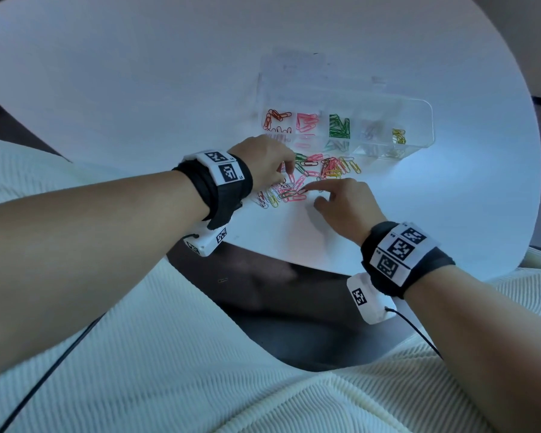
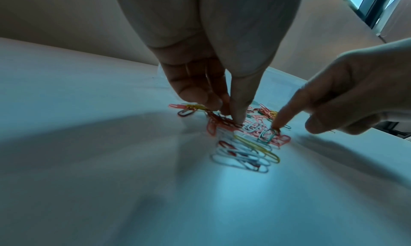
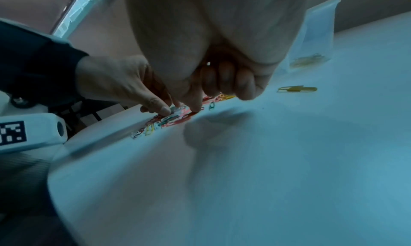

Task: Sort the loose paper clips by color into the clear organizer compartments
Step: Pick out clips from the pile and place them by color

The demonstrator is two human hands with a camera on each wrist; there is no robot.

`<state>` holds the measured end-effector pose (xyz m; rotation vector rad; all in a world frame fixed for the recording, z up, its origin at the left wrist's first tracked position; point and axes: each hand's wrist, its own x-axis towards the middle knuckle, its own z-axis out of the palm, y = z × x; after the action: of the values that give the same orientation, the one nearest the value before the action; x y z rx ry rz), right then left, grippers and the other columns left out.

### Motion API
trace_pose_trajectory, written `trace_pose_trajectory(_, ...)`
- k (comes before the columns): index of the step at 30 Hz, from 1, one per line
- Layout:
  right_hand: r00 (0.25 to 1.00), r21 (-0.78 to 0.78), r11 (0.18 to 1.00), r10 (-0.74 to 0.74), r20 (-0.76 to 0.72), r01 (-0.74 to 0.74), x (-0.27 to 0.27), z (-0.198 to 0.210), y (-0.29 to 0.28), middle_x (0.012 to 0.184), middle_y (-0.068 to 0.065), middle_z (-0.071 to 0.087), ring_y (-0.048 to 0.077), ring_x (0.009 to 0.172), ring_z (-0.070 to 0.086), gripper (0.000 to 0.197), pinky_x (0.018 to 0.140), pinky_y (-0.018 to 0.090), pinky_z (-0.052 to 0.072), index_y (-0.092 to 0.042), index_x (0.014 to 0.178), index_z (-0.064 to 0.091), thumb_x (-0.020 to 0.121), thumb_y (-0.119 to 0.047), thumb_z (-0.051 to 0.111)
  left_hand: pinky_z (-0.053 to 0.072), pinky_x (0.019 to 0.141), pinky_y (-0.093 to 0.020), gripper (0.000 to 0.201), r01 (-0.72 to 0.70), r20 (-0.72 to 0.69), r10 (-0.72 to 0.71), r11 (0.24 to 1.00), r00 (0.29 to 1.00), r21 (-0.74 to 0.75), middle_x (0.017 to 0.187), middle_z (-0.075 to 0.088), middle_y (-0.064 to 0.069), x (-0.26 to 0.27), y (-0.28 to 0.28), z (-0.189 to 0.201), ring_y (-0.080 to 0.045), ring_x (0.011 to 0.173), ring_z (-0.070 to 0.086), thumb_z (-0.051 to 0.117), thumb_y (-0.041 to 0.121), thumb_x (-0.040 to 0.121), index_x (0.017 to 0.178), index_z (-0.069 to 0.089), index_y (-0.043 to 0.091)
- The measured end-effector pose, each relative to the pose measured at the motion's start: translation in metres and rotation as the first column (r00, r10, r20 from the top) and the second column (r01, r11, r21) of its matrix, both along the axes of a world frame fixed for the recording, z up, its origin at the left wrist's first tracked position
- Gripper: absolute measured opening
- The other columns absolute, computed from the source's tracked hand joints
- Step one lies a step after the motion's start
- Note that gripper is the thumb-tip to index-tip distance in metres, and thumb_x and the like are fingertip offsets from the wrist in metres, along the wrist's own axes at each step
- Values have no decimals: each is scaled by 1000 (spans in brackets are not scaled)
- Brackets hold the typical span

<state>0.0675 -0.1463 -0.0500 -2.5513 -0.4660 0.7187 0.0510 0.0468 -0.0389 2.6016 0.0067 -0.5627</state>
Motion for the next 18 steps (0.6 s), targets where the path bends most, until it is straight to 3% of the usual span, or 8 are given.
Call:
trace_pose_trajectory(5,997,-75,997,3,75,3,8,-2,-8,86,-1,70,20,79,63,12,68,27,49,-34,90,78,84,-27,69,45,81,-27,25,22,-38,-21,999,999,48,114,67,0,2,0,2,-20,101,61,63,21,90,115,69,23)
trace_pose_trajectory(8,995,-111,994,3,99,8,7,0,-9,88,2,67,23,82,63,12,66,26,45,-31,95,76,83,-30,72,44,78,-27,23,33,-58,-29,996,998,84,112,68,0,4,0,0,-21,102,62,63,22,90,112,70,23)
trace_pose_trajectory(11,991,-137,990,-4,135,23,5,1,-9,96,3,69,24,87,64,21,73,28,50,-33,104,73,83,-35,72,47,74,-31,14,41,-78,-32,992,996,122,106,68,-2,5,-1,-1,-24,96,62,62,21,89,99,71,20)
trace_pose_trajectory(13,990,-169,985,-3,139,27,4,1,-7,100,4,70,25,85,64,18,72,29,50,-33,102,74,84,-36,70,44,70,-31,8,44,-82,-33,990,996,132,102,67,-3,6,-1,-3,-24,93,62,63,22,88,92,70,19)
trace_pose_trajectory(18,991,-248,969,16,134,17,0,2,-2,96,6,66,28,83,61,18,69,29,46,-28,95,71,81,-39,66,43,70,-29,16,19,-68,-12,995,998,95,102,70,-5,7,1,-4,-24,92,64,62,23,90,98,73,14)
